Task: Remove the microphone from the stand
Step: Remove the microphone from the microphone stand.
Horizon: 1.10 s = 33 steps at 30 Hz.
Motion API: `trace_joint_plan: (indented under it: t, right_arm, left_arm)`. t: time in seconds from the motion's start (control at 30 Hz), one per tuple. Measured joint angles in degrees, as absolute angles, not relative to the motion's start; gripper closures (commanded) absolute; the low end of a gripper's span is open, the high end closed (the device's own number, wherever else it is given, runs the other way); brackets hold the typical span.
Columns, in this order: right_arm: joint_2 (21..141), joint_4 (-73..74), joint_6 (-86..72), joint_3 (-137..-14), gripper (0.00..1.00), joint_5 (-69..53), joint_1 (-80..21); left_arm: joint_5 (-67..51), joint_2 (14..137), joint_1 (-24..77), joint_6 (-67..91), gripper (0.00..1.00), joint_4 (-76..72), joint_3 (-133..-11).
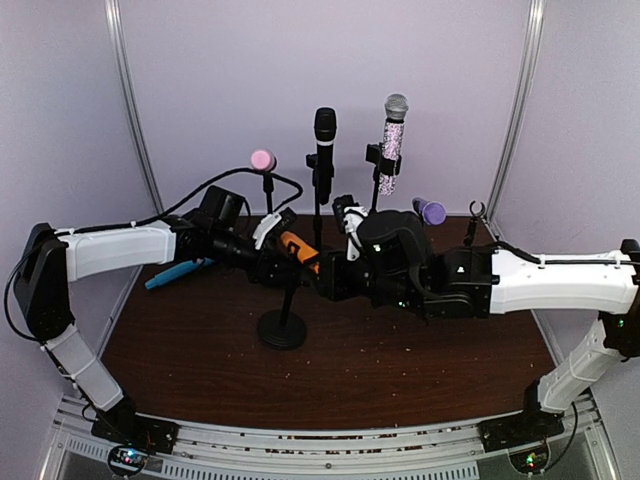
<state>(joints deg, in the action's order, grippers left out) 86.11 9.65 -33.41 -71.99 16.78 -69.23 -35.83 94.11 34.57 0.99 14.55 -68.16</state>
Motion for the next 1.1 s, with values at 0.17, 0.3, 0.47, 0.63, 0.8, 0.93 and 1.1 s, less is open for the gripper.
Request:
trace_joint_plan:
  t: [0.17,0.3,0.47,0.63,0.8,0.93,1.1]
  right_arm:
    - [84.18,11.68,-33.69,-70.89,1.00,15.11,-69.12]
    - [83.22,12.64,-33.89,-70.54,1.00,14.57,-69.12]
    - [81.80,14.02,-33.91,-70.54,1.00,14.41,-69.14]
    - [79.57,16.05,-33.89,-70.41,1.00,14.70,-69.47]
    - [77.49,16.99,-33.89,-69.49,1.00,15.09,-69.89]
    - [76.75,17.74,-33.89,-69.23,1.00,15.62,-70.57]
    - [75.92,19.25,-33.87,-69.23,1.00,16.36,-71.46]
  left_arm:
    - [-36.12,94.11,35.40,0.97,1.00,14.52,-68.16]
    - [-36.38,94.11,35.64,0.95,1.00,14.50,-68.16]
    - [-36.95,94.11,35.86,0.51,1.00,13.67,-68.71]
    - [-36.97,94.08,36.51,-0.12,1.00,12.58,-69.45]
    - [-36.97,94.08,36.88,-0.67,1.00,11.46,-69.82]
    - [-36.86,94.08,36.88,-1.15,1.00,11.22,-69.87]
    - [-36.25,94.08,36.84,-1.21,1.00,10.61,-69.54]
